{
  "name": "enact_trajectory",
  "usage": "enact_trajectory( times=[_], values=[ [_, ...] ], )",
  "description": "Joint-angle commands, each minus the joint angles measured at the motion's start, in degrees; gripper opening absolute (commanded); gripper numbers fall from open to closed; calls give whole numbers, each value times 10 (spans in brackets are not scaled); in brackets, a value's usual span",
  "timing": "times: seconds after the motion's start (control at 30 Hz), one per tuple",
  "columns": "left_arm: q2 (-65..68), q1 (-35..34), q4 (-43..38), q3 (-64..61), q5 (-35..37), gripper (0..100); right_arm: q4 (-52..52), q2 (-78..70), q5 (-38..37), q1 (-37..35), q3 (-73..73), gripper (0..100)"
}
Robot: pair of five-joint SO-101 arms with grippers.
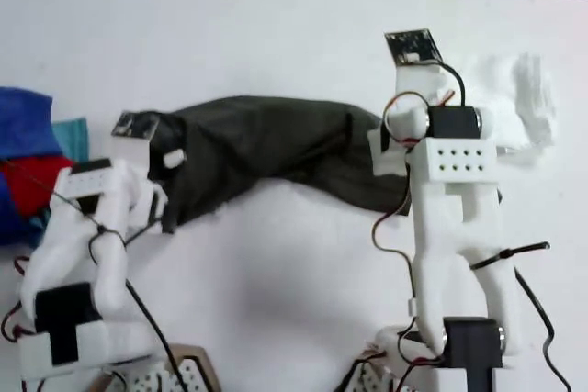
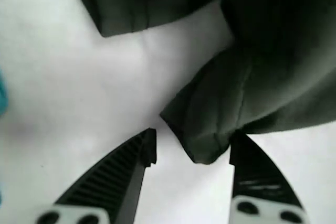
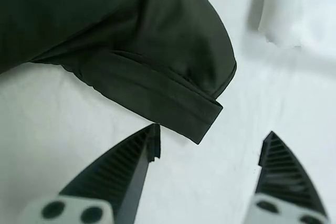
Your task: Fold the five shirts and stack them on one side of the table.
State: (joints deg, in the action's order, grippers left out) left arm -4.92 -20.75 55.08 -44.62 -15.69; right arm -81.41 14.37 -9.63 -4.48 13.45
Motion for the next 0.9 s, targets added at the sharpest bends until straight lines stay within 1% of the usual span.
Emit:
enact_trajectory(
  times=[0.0, 0.07, 0.13, 0.2, 0.27, 0.33, 0.63, 0.77, 0.87],
  values=[
    [25, 4, -7, 29, 15, 241, -15, 31, -1, 7, -1, 298],
    [30, 4, -7, 30, 15, 240, -22, 31, -1, 7, -1, 298],
    [30, 4, -7, 30, 15, 205, -23, 33, -1, 7, 9, 298],
    [30, 4, -7, 30, 15, 113, -13, 45, -4, 7, 32, 297],
    [30, 4, -7, 31, 16, 18, 7, 71, -23, 7, 67, 297],
    [30, 4, -5, 36, 16, 37, 34, 108, -37, 7, 116, 297],
    [29, 6, 5, 36, 14, 24, 209, 290, -79, 7, 428, 297],
    [29, 8, 6, 36, 14, 27, 279, 316, -81, 7, 517, 297],
    [29, 8, 6, 36, 14, 29, 352, 316, -78, 7, 580, 297]
  ],
)
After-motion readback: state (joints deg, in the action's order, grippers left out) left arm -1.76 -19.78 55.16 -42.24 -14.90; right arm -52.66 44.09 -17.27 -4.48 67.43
